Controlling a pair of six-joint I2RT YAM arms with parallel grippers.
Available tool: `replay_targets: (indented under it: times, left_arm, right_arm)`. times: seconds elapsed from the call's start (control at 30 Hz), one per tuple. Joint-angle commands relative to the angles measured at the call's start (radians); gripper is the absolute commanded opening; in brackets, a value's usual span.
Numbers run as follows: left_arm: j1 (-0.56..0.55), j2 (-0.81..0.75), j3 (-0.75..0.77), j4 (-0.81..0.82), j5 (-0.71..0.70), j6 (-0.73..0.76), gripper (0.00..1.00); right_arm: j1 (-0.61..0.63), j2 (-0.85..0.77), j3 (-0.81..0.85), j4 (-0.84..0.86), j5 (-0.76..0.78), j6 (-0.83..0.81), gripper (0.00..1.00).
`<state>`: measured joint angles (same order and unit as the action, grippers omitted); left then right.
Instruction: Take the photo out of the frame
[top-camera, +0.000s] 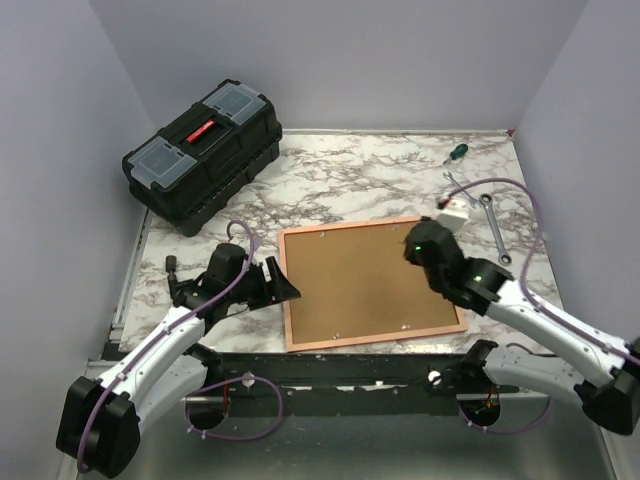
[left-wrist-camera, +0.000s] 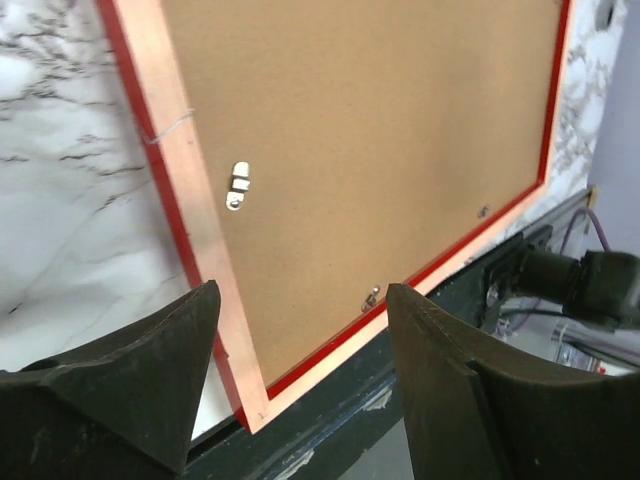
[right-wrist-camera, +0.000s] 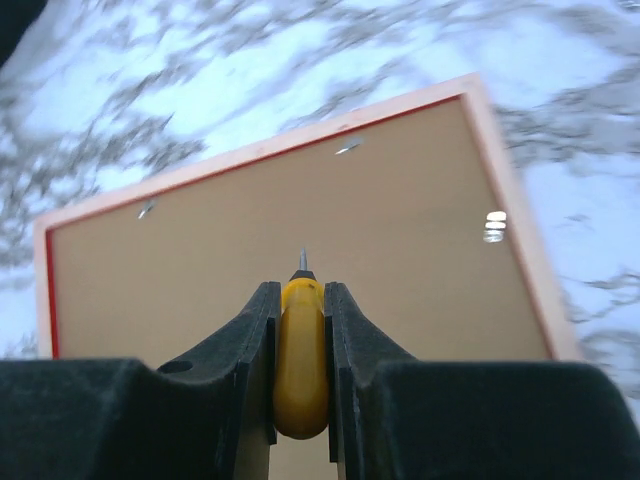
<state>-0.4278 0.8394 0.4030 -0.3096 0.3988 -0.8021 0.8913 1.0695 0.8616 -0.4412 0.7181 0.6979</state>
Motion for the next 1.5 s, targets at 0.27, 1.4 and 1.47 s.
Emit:
replay_targets:
  times: [0.27, 1.4, 1.47]
  left_arm:
    - [-0.011, -0.003, 0.029, 0.065, 0.149, 0.081, 0.70]
    - [-0.011, -0.076, 0.054, 0.075, 0.283, 0.159, 0.72]
    - [-0.011, -0.074, 0.049, 0.079, 0.286, 0.162, 0.72]
  right_arm:
    - [-0.671, -0.219, -0.078, -0.046, -0.287, -0.045, 0.01]
    - [-1.683, 0.001, -0.488, 0.431, -0.981, 0.108, 0.01]
    - [-1.699, 0.006, -0.493, 0.431, -1.001, 0.097, 0.01]
